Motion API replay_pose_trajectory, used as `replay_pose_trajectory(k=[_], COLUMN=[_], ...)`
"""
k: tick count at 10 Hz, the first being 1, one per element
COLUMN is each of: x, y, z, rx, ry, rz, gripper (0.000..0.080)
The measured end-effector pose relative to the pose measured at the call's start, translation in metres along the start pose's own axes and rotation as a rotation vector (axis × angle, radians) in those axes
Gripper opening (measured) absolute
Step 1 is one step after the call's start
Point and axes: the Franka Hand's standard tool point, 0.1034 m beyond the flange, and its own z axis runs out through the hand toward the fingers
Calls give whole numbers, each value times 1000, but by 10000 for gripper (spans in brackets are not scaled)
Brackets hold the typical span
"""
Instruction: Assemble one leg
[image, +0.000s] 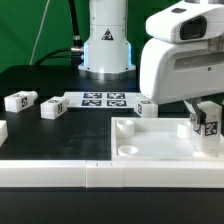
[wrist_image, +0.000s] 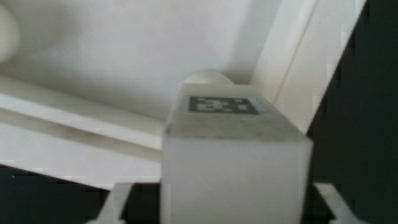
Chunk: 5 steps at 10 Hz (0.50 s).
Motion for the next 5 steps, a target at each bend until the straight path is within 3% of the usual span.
replay_pose_trajectory(k=[2, 4, 5], x=[0, 1, 2], y=[0, 3, 4], z=[0, 1, 1], rx=[2, 35, 37], ry=[0, 17, 32], rz=[24, 224, 382], gripper=[291, 291, 291])
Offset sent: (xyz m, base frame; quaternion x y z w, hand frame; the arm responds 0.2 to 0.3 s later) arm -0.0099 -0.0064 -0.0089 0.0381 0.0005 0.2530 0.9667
